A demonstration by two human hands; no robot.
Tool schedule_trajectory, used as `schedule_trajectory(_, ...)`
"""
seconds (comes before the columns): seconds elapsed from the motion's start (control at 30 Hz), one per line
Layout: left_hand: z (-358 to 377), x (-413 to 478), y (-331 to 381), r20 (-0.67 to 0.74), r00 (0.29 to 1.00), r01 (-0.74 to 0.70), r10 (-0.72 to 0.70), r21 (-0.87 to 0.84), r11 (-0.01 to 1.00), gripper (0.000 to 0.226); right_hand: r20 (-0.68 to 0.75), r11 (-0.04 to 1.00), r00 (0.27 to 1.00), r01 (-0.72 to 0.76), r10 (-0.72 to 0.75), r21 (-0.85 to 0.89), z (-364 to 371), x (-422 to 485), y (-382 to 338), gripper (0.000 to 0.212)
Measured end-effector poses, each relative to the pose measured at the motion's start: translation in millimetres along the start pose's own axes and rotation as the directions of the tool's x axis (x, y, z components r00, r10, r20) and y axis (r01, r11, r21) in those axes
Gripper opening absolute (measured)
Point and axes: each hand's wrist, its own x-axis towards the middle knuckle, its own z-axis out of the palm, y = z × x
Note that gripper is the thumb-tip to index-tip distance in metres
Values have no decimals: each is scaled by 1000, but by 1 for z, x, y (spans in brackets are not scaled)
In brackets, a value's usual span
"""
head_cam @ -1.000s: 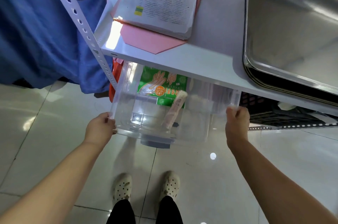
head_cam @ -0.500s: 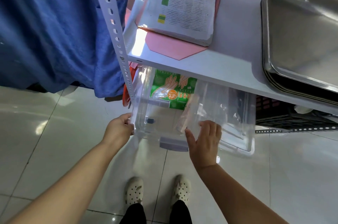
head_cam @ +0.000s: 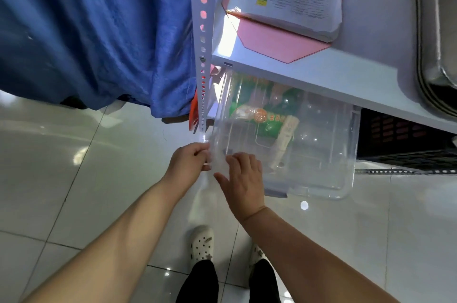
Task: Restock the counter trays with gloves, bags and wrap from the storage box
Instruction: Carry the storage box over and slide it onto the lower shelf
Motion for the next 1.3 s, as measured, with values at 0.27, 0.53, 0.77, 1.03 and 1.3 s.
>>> schedule_trajectory(0.27,-1,-7,0,15,1000,14,-15,89,996,25,47,997,998,41,-45,71,-3,-8,6,42)
schedule_trajectory(0.53,13,-25,4,130,969,201,-209,71,977,6,-153,778,764,-625,626,62,-60,-66,100,43)
schedule_trajectory(0.77,36,-29,8,-52,983,174,-178,-70,982,8,395,-44,287,-759,873,649,-78,-68,159,20)
schedule_trajectory(1.03,53,8,64,-187,979,9,-80,-353,936,17,404,-119,365,-601,838,790,-86,-2,183,19)
schedule_trajectory(1.3,69,56,89,-273,955,25,-119,-326,945,18,392,-140,445,-499,805,855,-69,48,199,17)
